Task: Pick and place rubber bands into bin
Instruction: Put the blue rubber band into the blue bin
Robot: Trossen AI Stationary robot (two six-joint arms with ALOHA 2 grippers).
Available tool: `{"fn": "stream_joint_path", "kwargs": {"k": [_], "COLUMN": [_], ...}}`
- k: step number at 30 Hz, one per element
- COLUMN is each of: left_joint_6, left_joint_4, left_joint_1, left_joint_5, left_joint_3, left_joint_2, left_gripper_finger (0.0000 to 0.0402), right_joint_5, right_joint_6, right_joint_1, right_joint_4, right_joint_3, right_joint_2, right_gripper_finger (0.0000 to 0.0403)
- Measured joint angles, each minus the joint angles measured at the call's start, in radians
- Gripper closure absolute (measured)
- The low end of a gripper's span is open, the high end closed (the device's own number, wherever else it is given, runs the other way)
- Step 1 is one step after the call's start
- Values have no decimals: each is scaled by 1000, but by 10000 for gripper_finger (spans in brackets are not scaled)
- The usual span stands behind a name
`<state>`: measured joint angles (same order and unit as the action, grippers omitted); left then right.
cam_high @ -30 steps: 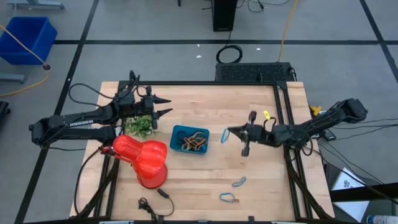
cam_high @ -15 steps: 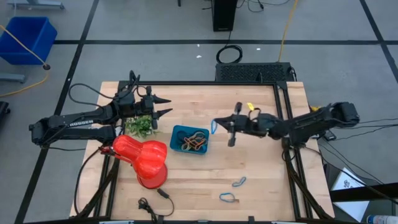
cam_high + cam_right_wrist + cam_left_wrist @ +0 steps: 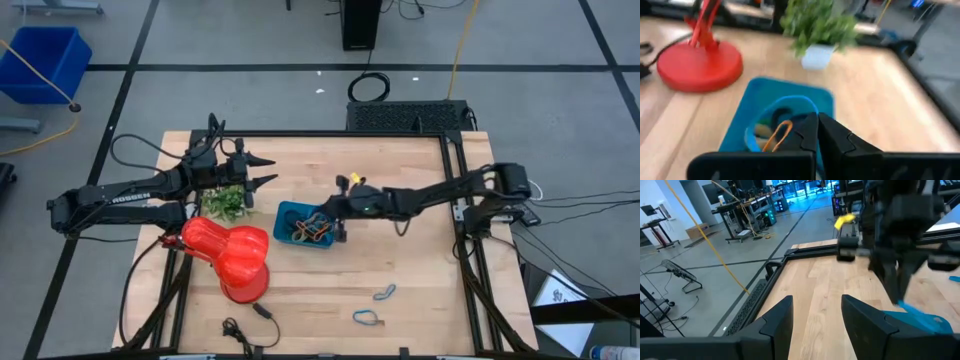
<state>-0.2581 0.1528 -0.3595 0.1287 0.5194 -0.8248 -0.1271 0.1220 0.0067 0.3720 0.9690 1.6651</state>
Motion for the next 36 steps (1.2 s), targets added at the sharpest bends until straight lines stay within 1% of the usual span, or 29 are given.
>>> {"fn": "stream_joint_path", "kwargs": {"k": [4,11,19,30,33,36], "left_joint_6": [0,0,0,0,0,0], "left_joint_4": [0,1,0,0,0,0], "left_joint_1": [0,0,0,0,0,0], "left_joint_5": [0,0,0,0,0,0], "left_joint_3": [0,0,0,0,0,0], "left_joint_2": [0,0,0,0,0,0], "left_gripper_finger": [227,227,227,227,227,227], "right_joint_5": [2,1,0,-1,0,1], "right_joint_6": [-33,-91,-109,-111,-111,-111], "right_joint_1": [0,0,1,1,2,2], "right_joint_4": [-71,-89,-85,-86,-87,-87], "right_joint_3": [37,38,38,38,38,38], "right_joint_2": [60,131,149,149,149,149], "right_gripper_finger": [403,403,400,374,361,339]}}
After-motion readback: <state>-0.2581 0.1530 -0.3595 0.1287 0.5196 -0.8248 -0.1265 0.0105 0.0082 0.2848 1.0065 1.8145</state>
